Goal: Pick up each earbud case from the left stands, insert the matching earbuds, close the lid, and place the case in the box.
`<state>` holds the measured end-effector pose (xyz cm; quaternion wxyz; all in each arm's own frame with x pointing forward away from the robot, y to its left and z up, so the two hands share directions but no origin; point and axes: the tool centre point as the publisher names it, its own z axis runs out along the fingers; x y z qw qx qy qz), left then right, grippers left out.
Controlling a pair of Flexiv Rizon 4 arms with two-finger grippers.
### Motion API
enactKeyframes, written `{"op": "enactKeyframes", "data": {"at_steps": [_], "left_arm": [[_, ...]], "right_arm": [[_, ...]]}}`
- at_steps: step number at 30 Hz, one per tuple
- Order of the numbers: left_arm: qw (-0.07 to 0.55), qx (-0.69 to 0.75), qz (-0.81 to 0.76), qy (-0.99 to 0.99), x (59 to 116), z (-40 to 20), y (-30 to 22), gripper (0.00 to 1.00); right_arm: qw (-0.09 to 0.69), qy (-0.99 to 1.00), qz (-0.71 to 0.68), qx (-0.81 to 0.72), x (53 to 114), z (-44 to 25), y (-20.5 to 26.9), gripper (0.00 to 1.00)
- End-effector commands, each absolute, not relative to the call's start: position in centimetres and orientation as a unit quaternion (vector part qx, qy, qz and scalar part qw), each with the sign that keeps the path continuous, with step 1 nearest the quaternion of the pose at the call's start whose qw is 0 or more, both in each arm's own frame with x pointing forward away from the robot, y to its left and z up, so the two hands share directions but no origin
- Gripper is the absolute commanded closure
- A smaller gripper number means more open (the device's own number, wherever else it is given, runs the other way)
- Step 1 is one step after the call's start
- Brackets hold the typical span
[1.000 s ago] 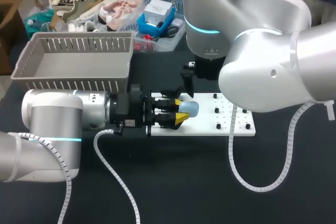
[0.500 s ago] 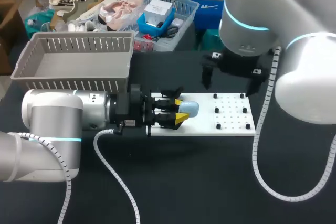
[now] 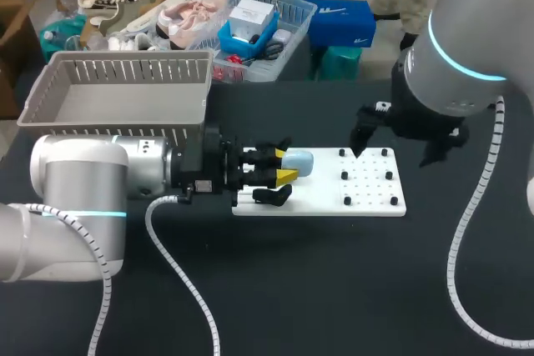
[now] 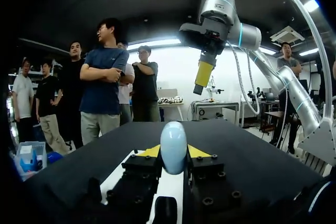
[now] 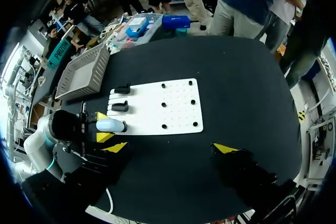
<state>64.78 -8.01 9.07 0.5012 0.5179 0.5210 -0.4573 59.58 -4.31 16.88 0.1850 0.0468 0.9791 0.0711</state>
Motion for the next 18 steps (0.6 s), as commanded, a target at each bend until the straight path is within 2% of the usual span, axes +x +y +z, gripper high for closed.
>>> {"op": "enactKeyframes", "data": {"at_steps": [1, 18], "left_arm": [[0.508, 0.511, -0.450, 0.528, 64.8, 10.3, -7.1, 1.00], [0.525, 0.434, -0.398, 0.614, 66.3, 12.8, 1.1, 1.00]], "right_arm": [[0.207, 0.974, 0.082, 0.047, 59.3, 16.6, -4.7, 0.00], [0.207, 0.974, 0.082, 0.047, 59.3, 16.6, -4.7, 0.00]]}}
